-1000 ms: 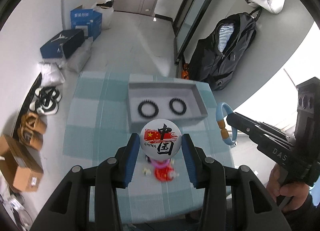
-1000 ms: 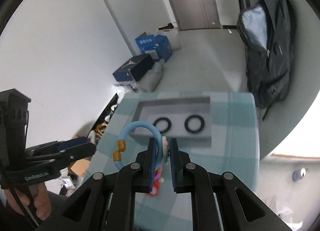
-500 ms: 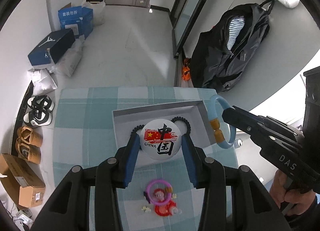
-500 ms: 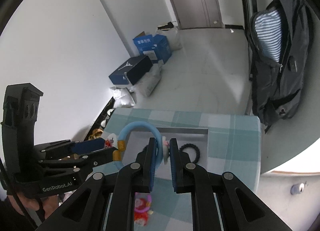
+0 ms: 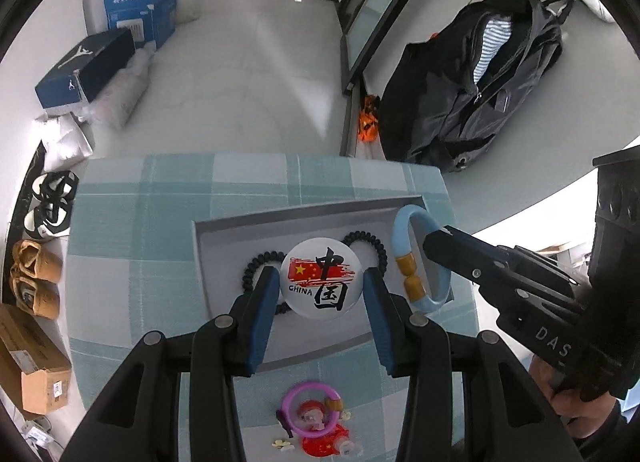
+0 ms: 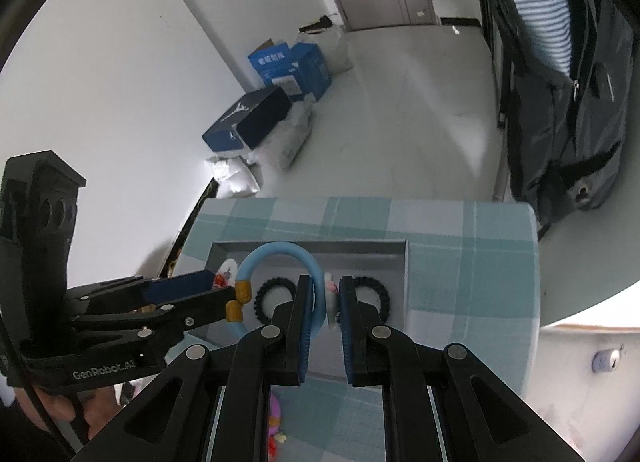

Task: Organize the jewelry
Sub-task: 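Carry the badge and blue bangle over the grey box and lower them, then open both grippers in the box and withdraw them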

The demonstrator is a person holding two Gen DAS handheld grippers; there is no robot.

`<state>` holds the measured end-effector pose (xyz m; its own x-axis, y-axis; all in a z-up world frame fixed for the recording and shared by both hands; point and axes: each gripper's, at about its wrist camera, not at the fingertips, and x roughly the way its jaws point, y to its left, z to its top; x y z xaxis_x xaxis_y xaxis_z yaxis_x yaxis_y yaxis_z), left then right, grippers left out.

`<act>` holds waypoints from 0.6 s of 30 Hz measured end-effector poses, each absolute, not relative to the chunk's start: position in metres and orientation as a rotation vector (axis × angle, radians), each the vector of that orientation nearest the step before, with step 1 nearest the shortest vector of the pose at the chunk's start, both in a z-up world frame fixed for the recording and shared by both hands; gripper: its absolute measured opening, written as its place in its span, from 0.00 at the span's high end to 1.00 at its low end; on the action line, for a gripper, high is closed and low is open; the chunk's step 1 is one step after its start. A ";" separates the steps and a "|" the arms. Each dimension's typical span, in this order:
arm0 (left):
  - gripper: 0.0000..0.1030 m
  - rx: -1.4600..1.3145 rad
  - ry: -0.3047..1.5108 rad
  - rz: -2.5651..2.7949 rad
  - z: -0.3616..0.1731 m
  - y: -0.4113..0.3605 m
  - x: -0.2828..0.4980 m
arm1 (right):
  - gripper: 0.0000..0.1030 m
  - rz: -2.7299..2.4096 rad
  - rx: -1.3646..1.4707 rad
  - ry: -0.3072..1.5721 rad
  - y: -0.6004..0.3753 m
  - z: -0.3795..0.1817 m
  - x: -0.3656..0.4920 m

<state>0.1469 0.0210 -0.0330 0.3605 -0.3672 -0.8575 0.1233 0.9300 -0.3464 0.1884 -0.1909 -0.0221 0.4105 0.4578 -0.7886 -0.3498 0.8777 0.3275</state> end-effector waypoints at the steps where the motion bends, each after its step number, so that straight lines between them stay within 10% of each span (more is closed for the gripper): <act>1: 0.63 -0.236 1.163 -0.323 -0.033 0.020 0.147 | 0.88 0.507 0.115 1.030 -0.191 -0.023 0.189; 14: 0.63 -0.325 1.204 -0.367 -0.040 0.026 0.158 | 0.85 0.472 0.105 1.040 -0.186 -0.038 0.199; 18: 0.22 -0.351 1.155 -0.344 -0.034 0.033 0.154 | 0.67 0.463 0.106 1.032 -0.188 -0.035 0.199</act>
